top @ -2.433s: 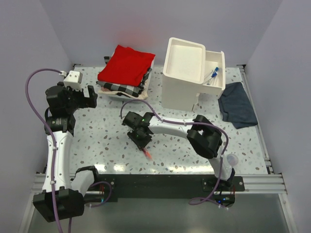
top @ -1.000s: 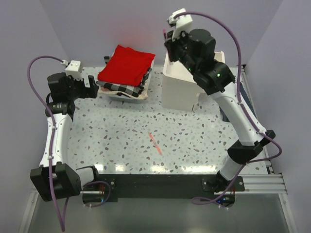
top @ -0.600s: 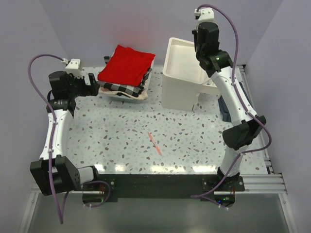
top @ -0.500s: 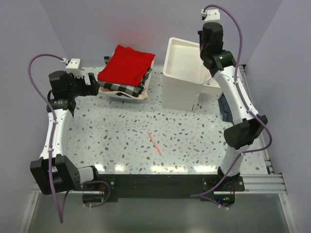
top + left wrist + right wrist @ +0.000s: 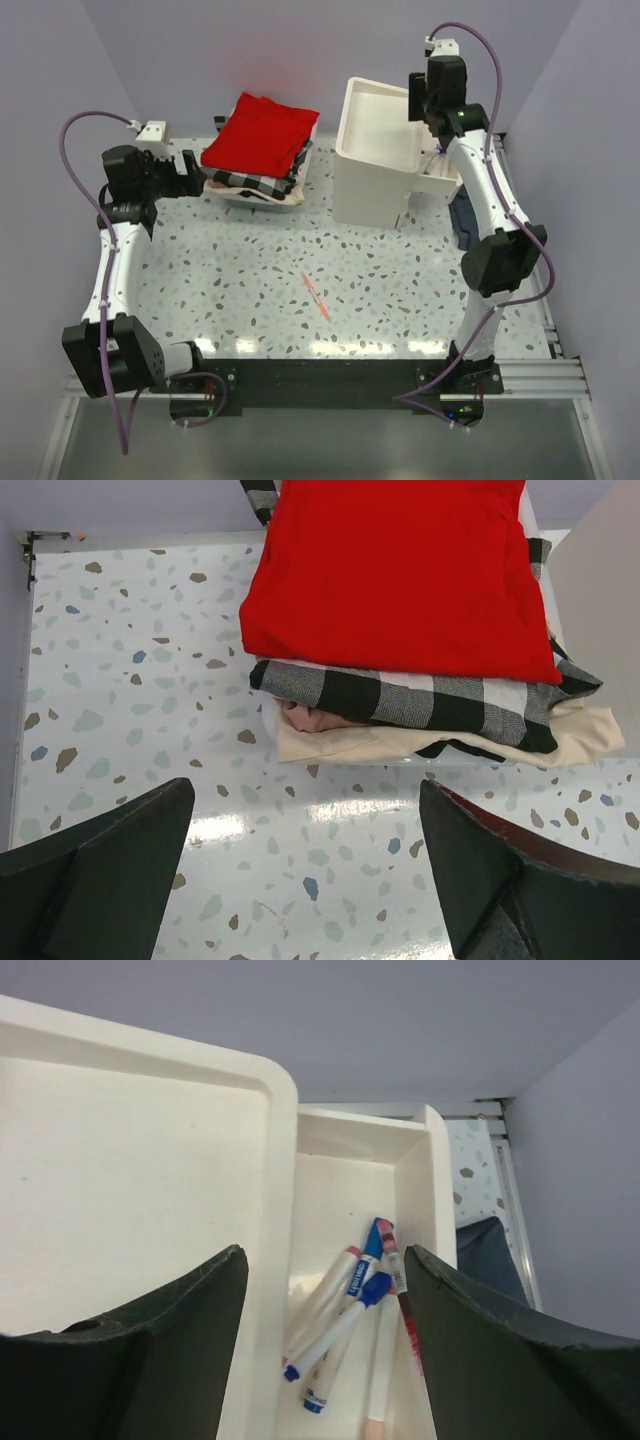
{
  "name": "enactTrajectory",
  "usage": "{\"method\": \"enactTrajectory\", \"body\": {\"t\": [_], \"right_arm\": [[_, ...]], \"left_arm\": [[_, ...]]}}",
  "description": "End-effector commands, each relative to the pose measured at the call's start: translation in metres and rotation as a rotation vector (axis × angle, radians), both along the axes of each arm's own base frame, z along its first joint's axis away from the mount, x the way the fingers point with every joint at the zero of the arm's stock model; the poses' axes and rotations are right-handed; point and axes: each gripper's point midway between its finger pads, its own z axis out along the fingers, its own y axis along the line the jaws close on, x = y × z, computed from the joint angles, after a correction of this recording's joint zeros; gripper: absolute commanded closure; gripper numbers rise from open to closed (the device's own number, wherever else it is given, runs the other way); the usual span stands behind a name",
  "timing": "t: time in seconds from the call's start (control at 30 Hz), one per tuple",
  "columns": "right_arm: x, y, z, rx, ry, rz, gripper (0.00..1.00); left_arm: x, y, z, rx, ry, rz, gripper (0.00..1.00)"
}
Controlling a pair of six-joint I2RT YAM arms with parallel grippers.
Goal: Sort the stationery into containers
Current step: Place the pen in the drawer, then pick up the pen from the center of the board.
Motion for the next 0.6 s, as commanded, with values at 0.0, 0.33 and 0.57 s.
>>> {"method": "enactTrajectory", "body": {"t": [0.0,0.33,0.57], "right_arm": [[-0.033,0.039,0.081,0.14,-0.156,0.178,0.34],[-0.238,0.242,-0.043,0.063,0.234,0.989,0.39],[-0.282,0.275,-0.118,0.128,0.526,1.019,0.41]], "left_arm": [[0.006,0.002,0.027,0.005,-0.074,0.003,0.0],[0.006,0.001,0.028,-0.001,-0.079,-0.002,0.0],[-0.005,-0.007,0.049,-0.034,-0.104,-0.016,0.0]]}}
